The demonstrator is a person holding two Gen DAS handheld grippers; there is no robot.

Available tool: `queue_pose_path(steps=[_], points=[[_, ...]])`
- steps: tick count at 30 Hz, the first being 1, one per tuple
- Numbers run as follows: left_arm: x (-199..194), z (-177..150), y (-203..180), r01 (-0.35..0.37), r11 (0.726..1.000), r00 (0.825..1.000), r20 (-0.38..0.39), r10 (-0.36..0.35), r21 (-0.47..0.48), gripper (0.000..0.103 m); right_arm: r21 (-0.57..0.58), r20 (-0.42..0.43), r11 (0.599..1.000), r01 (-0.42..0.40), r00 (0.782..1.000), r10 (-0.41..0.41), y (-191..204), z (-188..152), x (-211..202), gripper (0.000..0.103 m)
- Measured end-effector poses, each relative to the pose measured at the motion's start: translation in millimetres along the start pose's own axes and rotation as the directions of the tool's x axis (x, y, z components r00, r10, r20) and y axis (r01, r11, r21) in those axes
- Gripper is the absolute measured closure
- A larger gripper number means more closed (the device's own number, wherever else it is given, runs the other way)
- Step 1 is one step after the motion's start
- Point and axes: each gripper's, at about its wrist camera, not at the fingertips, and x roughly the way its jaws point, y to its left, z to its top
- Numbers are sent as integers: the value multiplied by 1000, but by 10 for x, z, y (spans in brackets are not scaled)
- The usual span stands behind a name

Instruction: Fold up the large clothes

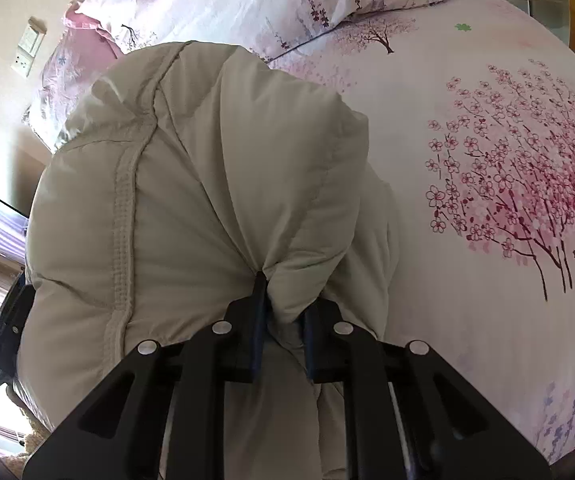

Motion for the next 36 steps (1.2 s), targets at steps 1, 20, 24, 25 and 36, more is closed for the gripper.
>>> queue_pose_path(steps=[1,20,24,25,36], points=[[17,-22,5,0,1000,1000,-2,0,-3,2,0,-3,1000,-1,1000,1,-2,14,10,90],[150,-332,67,-79,997,996,-53,78,-13,2,-92,27,984,150,989,-149,308,59,-144,71],[133,-331,110,-71,997,996,-55,69,-34,2,-98,158,985,139,980,-122,373,-243,-597,70],[131,-330,114,-70,997,996,-55,68,-36,2,-119,186,983,143,975,-119,424,-335,-684,70],[113,-338,123,-70,997,996,-52,67,-45,2,-302,92,945,123,991,-100,736,-662,-327,87]])
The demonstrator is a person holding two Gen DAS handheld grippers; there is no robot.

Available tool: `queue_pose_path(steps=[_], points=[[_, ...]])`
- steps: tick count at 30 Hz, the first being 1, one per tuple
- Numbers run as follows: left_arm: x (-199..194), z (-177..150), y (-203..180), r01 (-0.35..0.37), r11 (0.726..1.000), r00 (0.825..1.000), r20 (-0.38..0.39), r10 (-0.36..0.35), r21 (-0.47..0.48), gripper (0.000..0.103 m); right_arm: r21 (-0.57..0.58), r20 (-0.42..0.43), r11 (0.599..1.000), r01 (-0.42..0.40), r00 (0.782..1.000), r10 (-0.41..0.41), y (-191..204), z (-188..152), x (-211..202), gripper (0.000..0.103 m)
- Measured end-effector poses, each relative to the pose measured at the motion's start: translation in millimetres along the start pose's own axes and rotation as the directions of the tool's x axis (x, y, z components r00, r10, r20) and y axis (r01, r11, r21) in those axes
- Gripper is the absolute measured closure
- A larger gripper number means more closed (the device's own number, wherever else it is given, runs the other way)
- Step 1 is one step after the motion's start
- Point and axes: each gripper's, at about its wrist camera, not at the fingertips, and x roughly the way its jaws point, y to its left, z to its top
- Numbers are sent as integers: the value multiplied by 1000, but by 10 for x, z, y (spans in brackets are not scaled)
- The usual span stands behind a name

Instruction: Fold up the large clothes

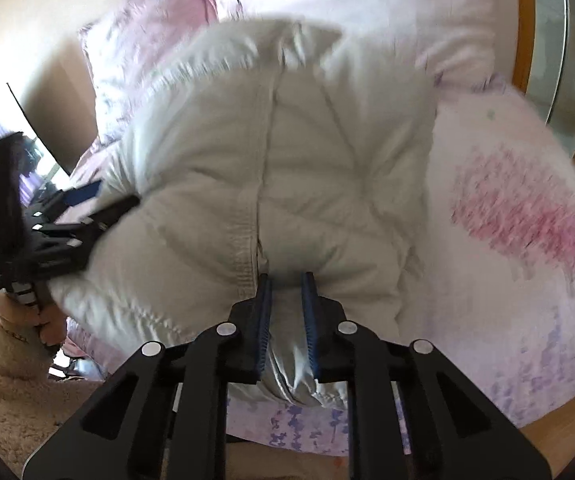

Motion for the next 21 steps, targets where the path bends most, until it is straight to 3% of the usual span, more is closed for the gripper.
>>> queue_pose_path(steps=[6,14,21], points=[[8,-10,-60,-19,1000,1000,9,19,18,2,46,-36,997,-58,998,60,-156,-22,219,89],[33,-8,-57,-15,1000,1000,9,15,14,2,-3,-38,999,-32,999,32,-138,26,296,89],[41,11,15,43,999,999,2,-43,-21,2,-11,-29,999,-49,998,49,-112,-18,308,89]])
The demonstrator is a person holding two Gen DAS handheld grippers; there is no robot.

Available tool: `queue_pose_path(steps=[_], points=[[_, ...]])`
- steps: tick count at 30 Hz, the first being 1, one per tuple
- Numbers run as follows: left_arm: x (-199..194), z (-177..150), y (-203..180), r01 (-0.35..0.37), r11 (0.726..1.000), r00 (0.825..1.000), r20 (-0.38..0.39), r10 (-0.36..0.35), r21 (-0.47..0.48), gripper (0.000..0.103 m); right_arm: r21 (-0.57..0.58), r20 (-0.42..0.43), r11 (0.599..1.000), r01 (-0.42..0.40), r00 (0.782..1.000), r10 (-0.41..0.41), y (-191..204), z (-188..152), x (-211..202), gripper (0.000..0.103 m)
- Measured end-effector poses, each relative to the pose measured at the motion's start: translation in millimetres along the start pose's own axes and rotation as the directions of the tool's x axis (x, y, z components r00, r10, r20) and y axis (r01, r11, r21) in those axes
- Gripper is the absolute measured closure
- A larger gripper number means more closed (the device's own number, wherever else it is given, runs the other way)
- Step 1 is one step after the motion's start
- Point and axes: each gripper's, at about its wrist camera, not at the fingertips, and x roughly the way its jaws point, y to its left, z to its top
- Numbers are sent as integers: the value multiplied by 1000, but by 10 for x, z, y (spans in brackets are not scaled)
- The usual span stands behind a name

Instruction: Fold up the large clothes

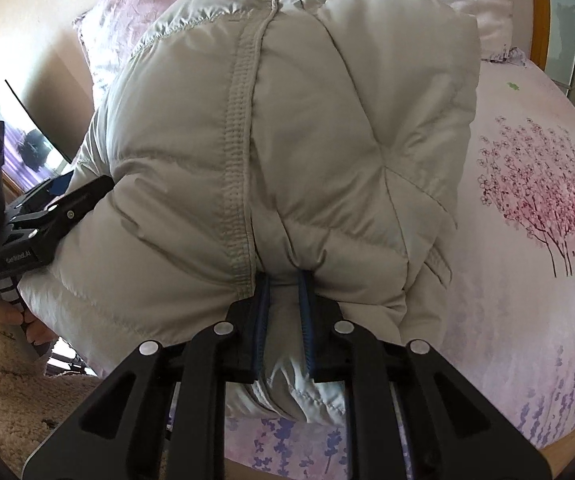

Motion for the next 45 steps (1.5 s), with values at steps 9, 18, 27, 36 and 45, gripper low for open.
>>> queue_pose_path(steps=[9,18,27,36,45], points=[[-295,530,415,45,999,999,8,-45,-24,2,85,177,996,-40,984,24,-291,367,-775,85],[136,1045,297,-9,999,998,-63,12,52,2,22,83,997,75,994,-77,-455,1088,-294,84],[400,978,247,-24,996,996,-87,32,85,2,10,-84,1000,20,996,-19,-641,1071,186,85],[503,931,232,-53,992,996,-64,60,117,2,-33,-161,999,40,986,-44,-596,1150,380,85],[-165,742,295,37,997,999,-3,-37,64,2,55,24,994,-97,995,96,-675,708,-490,82]])
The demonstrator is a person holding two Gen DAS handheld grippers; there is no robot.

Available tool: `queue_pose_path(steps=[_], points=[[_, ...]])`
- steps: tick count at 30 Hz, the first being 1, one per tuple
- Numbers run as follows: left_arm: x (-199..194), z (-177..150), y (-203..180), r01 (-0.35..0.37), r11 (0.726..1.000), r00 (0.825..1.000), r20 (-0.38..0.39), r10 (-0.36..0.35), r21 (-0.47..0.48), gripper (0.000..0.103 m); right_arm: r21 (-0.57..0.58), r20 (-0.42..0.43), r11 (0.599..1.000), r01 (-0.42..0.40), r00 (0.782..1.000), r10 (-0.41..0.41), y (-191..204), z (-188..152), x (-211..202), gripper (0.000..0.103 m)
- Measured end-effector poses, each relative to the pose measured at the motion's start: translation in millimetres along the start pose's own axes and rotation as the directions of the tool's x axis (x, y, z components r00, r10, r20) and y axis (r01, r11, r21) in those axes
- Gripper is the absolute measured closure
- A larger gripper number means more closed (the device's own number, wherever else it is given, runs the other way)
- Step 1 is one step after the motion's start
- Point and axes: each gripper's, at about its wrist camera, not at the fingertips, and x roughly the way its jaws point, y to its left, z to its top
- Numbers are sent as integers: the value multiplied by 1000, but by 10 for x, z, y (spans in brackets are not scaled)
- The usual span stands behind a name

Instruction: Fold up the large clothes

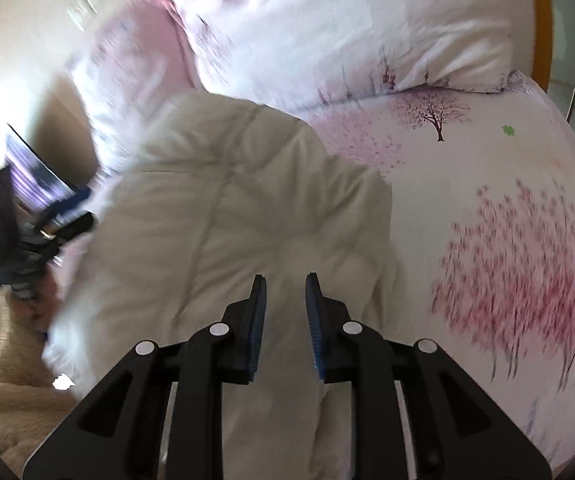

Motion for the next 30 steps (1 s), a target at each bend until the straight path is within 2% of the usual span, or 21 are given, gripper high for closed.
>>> queue_pose_path(steps=[2,3,5,8,11,16,22,25,28,30], points=[[-87,-56,-44,31,1000,1000,-2,-31,1,2,10,21,999,-49,999,49,34,-173,-153,80],[-112,-86,-71,48,999,999,-4,-48,5,2,13,21,998,-63,998,62,58,-263,-186,74],[-125,-160,-151,67,997,998,-23,-66,27,2,6,2,999,-53,999,53,107,-389,-161,69],[-29,-293,-246,60,997,996,-64,-56,57,2,15,-37,999,-35,999,36,138,-516,-10,68],[87,-367,-208,103,994,990,-99,-100,24,2,40,-68,999,-27,997,30,118,-629,169,68],[187,-483,-237,91,995,990,-112,-86,40,2,16,-49,1000,22,999,-21,180,-763,344,68],[238,-503,-190,105,994,989,-111,-102,19,2,48,-32,999,-15,999,16,105,-791,375,68],[103,-430,-139,111,994,989,-97,-111,0,2,27,-57,999,25,998,-23,182,-678,193,69],[-31,-307,-59,90,996,995,-45,-90,3,2,34,56,999,-39,998,37,183,-485,-115,69],[-21,-201,-12,54,999,998,-28,-54,0,2,14,84,1000,3,996,-4,161,-307,-160,69]])
